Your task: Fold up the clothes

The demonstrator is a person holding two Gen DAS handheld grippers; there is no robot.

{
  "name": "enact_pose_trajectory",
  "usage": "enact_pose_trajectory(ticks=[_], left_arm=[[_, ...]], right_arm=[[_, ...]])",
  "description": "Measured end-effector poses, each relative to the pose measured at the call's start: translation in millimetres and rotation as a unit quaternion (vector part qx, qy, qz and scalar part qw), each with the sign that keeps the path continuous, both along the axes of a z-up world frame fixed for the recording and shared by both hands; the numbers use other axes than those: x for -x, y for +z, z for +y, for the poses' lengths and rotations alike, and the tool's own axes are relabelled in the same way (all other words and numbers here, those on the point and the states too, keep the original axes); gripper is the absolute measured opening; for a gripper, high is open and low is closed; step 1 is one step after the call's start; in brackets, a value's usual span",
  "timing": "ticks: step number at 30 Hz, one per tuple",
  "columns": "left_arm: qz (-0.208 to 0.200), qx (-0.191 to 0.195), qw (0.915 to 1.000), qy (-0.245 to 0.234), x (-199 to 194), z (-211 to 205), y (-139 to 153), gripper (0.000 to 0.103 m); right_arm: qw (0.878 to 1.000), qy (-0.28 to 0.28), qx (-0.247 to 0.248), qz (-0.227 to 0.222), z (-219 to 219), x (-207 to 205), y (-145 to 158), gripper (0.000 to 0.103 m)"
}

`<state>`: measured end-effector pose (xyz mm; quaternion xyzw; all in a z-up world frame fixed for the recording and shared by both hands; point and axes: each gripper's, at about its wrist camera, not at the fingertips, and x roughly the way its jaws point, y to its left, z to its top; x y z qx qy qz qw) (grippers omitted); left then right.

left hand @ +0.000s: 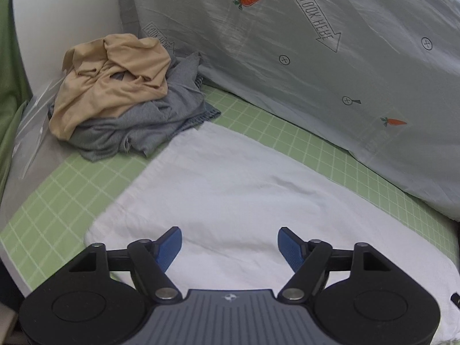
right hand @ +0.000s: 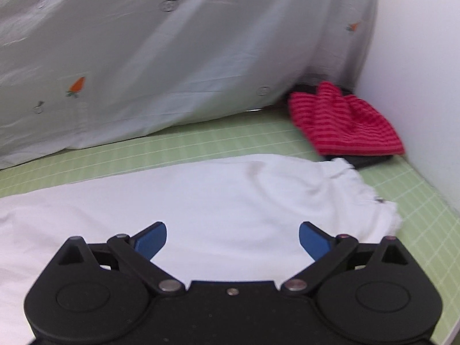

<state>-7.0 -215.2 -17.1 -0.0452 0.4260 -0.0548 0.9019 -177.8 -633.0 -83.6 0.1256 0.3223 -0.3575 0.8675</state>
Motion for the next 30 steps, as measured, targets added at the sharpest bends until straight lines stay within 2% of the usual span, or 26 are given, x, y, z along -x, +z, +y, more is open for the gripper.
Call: enact_pose_trajectory(ticks=[7, 15, 20, 23, 25, 28, 30], left_arm=[[0.010, -0.013, 0.9997, -0.017, -91.2, 43.4, -14.4, 0.078], [0.047, -0.026, 0.9980, -0.034, -204.3, 55.4, -67.0, 0.077], [0.063, -0.025, 0.9970, -0.037, -246.3, 50.3, -98.2, 0.076], [0.067, -0.017, 0.9965, -0.046, -256.6, 45.3, -109.9, 0.067], [0.069, -0.017, 0.9960, -0.053, -258.3, 40.4, -115.6, 0.066], [0.077, -0.023, 0.9955, -0.051, -258.0, 35.6, -123.0, 0.052], [0.083, -0.022, 0.9956, -0.038, -257.0, 35.8, -127.7, 0.039]], right_arm=[[1.000, 0.013, -0.011, -0.004, 53.8, -94.8, -15.2, 0.100], [0.998, 0.011, -0.055, 0.010, 95.7, -211.0, -65.6, 0.097], [0.996, 0.030, -0.079, 0.027, 109.1, -255.7, -96.1, 0.096], [0.994, 0.032, -0.100, 0.033, 114.9, -274.0, -107.3, 0.095], [0.992, 0.034, -0.115, 0.030, 120.6, -281.8, -111.1, 0.088], [0.990, 0.034, -0.130, 0.032, 131.9, -289.6, -114.8, 0.088], [0.990, 0.040, -0.127, 0.042, 142.1, -294.5, -116.9, 0.086]])
